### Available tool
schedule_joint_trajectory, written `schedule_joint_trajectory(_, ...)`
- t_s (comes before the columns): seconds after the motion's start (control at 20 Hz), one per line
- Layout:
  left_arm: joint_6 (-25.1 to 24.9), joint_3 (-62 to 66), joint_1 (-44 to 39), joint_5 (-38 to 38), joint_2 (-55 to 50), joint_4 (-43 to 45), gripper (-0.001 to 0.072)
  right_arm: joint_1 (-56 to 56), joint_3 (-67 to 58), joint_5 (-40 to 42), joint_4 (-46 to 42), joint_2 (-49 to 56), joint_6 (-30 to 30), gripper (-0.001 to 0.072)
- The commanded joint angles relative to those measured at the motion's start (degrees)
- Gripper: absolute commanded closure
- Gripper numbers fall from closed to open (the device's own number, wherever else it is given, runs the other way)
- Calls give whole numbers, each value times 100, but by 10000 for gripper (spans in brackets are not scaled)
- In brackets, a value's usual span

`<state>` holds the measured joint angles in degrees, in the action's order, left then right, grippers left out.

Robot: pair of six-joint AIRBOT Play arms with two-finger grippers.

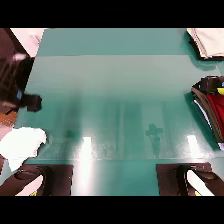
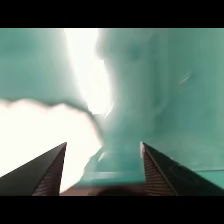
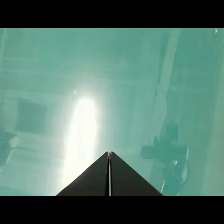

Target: Fold the shirts.

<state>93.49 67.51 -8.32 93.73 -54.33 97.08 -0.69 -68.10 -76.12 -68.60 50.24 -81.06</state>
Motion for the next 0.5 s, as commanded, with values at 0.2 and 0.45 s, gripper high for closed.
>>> schedule_joint_trajectory(0.2, 1646, -2820, 2, -531, 374, 1268, 152, -2, 11, 7, -9, -282, 214, 696)
schedule_joint_trajectory(0.45, 1930, -3198, 2, -1029, 374, 1296, 155, -2, 11, 7, -7, -280, 214, 696)
